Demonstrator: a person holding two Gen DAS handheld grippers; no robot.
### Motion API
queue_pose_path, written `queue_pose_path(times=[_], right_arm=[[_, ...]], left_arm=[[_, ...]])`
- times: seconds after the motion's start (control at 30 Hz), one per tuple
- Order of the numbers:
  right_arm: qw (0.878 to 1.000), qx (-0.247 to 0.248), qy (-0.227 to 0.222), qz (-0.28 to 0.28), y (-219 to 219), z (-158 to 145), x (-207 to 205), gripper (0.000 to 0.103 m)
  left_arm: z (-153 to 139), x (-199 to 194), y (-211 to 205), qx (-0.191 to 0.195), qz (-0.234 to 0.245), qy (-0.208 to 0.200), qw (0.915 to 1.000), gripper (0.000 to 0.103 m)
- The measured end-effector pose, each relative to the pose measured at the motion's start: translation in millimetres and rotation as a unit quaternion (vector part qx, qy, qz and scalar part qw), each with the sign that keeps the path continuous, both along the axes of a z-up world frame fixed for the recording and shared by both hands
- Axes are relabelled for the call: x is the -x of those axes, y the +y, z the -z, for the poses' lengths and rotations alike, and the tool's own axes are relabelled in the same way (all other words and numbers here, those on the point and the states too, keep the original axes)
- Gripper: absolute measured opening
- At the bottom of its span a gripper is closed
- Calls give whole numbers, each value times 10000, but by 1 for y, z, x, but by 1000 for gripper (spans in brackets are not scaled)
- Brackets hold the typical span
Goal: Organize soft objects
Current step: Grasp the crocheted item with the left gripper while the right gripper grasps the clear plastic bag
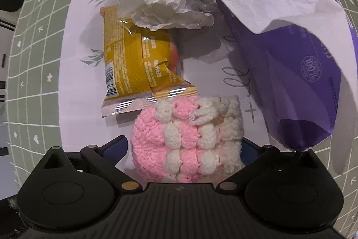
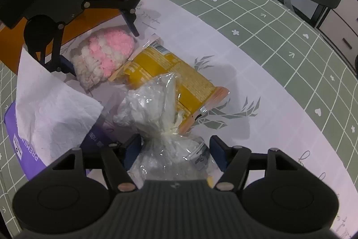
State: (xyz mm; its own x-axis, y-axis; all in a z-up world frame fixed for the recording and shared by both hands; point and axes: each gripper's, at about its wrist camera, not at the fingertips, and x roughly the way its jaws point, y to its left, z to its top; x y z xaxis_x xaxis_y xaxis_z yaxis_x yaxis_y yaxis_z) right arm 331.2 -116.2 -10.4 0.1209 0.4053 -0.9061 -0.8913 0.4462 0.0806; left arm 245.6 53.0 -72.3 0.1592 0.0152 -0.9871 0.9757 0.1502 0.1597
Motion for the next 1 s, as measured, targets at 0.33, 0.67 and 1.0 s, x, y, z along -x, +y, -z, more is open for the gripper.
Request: queue_pose_path(times=[0.33, 0.67, 1.0], right_arm=[[9998, -17, 194, 38, -1, 8, -7, 68], [9997, -31, 230, 48, -2, 6, -6, 61], [9999, 44, 123, 90, -2, 0, 1, 59]], left_arm=[[4, -17, 2, -73, -77, 260, 9996, 103], [-5, -16, -7, -149, 12, 253, 9996, 84], [-5, -15, -9, -477, 0, -389, 9981, 58]])
